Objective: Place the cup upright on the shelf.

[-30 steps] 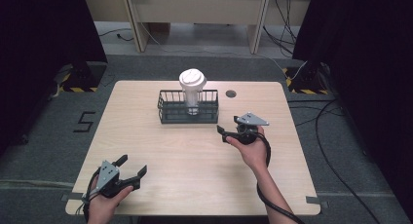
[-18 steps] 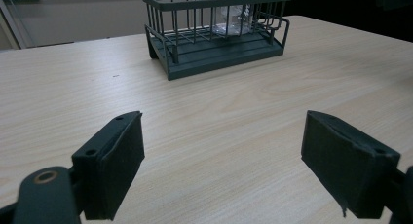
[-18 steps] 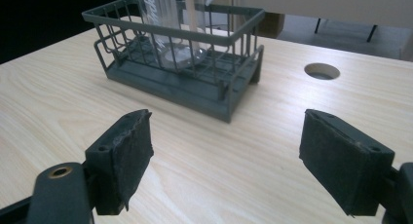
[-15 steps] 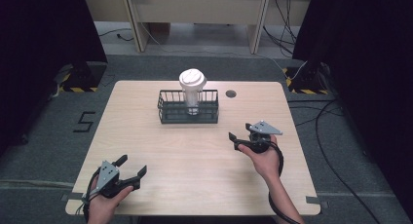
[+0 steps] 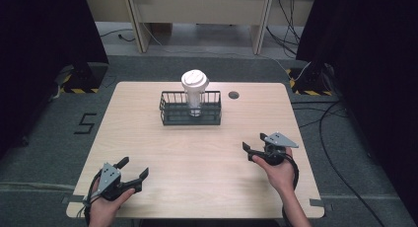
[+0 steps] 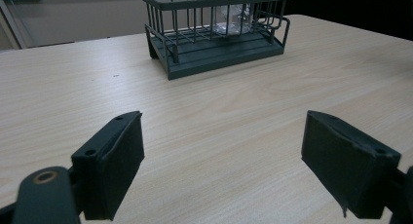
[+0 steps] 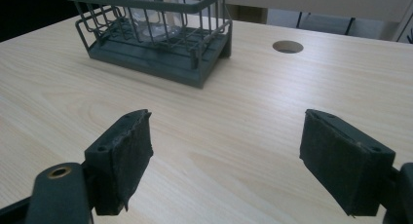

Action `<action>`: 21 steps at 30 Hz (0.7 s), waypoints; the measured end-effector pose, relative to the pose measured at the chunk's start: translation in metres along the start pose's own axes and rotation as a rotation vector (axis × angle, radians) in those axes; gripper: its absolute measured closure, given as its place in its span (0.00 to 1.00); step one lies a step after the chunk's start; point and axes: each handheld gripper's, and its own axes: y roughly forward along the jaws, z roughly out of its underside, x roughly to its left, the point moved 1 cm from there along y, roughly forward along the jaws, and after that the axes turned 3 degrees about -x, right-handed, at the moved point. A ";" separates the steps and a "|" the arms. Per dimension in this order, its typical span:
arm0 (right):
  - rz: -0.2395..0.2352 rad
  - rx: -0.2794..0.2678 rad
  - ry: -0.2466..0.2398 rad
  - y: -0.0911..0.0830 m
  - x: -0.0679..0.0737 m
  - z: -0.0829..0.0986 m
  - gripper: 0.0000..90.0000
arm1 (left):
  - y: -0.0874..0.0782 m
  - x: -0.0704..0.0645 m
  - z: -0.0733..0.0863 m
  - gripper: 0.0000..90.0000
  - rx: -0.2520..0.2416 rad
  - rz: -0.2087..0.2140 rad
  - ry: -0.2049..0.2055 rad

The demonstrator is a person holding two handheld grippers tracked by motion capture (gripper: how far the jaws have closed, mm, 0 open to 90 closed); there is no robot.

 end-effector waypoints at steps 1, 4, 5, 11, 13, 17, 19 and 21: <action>0.004 0.002 0.006 -0.002 -0.001 0.002 0.22 | 0.000 0.000 0.000 0.17 0.000 0.000 0.000; 0.014 0.000 0.014 -0.009 -0.004 0.008 0.22 | 0.000 0.000 0.000 0.17 0.000 -0.001 0.000; 0.017 -0.003 0.015 -0.012 -0.005 0.010 0.22 | 0.000 0.000 0.000 0.17 -0.001 -0.001 0.001; 0.031 -0.007 0.032 -0.026 -0.008 0.022 0.22 | 0.000 -0.001 -0.001 0.17 0.000 -0.003 0.003; 0.038 -0.008 0.034 -0.030 -0.009 0.026 0.22 | 0.000 -0.001 0.000 0.17 0.000 -0.003 0.003; 0.050 -0.008 0.042 -0.039 -0.012 0.034 0.22 | 0.000 -0.001 -0.001 0.17 0.000 -0.002 0.004; 0.053 -0.008 0.053 -0.043 -0.012 0.037 0.22 | 0.000 -0.001 0.000 0.17 0.001 -0.002 0.005; 0.056 -0.008 0.059 -0.047 -0.013 0.040 0.22 | 0.000 0.000 -0.001 0.17 -0.001 -0.004 0.004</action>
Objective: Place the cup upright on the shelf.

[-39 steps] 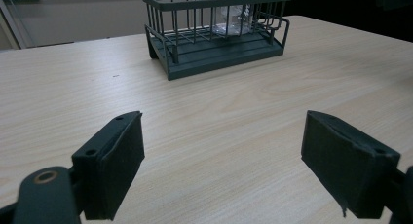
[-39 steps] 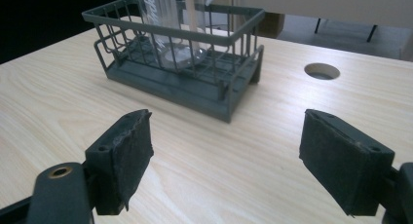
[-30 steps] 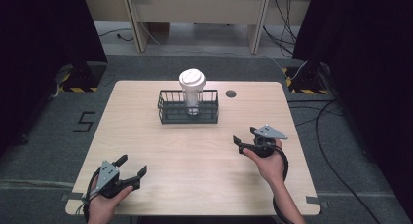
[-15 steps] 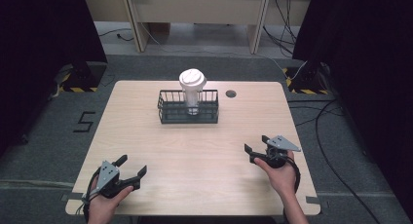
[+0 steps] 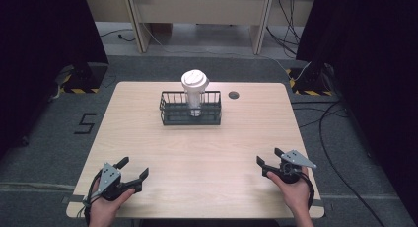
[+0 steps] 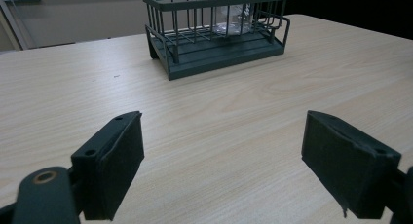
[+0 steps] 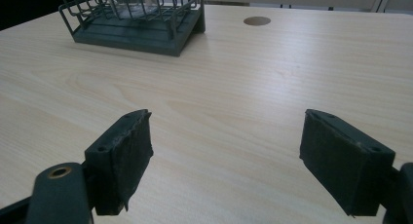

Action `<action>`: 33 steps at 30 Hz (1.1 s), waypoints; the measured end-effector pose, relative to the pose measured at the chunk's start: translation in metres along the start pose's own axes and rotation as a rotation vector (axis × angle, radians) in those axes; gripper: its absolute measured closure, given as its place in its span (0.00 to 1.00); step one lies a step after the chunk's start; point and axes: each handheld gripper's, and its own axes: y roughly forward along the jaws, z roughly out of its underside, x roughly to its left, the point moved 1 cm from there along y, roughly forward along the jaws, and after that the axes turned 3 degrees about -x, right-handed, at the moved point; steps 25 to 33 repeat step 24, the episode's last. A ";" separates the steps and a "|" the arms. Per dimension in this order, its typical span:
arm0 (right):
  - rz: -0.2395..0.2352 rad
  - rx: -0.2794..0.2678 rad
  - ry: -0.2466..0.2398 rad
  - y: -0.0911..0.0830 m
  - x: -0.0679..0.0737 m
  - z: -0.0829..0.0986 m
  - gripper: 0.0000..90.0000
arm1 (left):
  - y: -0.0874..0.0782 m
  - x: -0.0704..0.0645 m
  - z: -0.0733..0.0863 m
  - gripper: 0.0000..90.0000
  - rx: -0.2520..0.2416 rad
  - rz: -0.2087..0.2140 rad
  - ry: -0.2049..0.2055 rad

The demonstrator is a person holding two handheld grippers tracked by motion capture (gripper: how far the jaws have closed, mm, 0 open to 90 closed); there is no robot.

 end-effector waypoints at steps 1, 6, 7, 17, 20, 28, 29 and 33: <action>0.004 -0.002 -0.013 -0.002 -0.002 0.001 0.22 | 0.000 0.000 0.000 0.17 0.001 0.000 -0.001; 0.018 -0.005 0.004 -0.014 -0.005 0.009 0.22 | 0.000 0.000 0.000 0.17 0.002 0.002 0.003; 0.021 -0.007 0.002 -0.015 -0.006 0.011 0.22 | 0.000 0.000 0.000 0.17 0.002 0.001 0.002; 0.048 -0.040 0.020 -0.032 -0.012 0.026 0.22 | 0.000 0.000 0.000 0.17 0.004 0.001 0.003; 0.055 -0.050 0.023 -0.032 -0.013 0.027 0.22 | 0.000 0.000 0.000 0.17 0.004 0.000 0.004; 0.041 -0.056 0.019 -0.031 -0.010 0.026 0.22 | 0.001 0.000 0.000 0.17 0.001 -0.003 0.008; 0.041 -0.056 0.019 -0.031 -0.010 0.026 0.22 | 0.001 0.000 0.000 0.17 0.001 -0.003 0.008; 0.041 -0.056 0.019 -0.031 -0.010 0.026 0.22 | 0.001 0.000 0.000 0.17 0.001 -0.003 0.008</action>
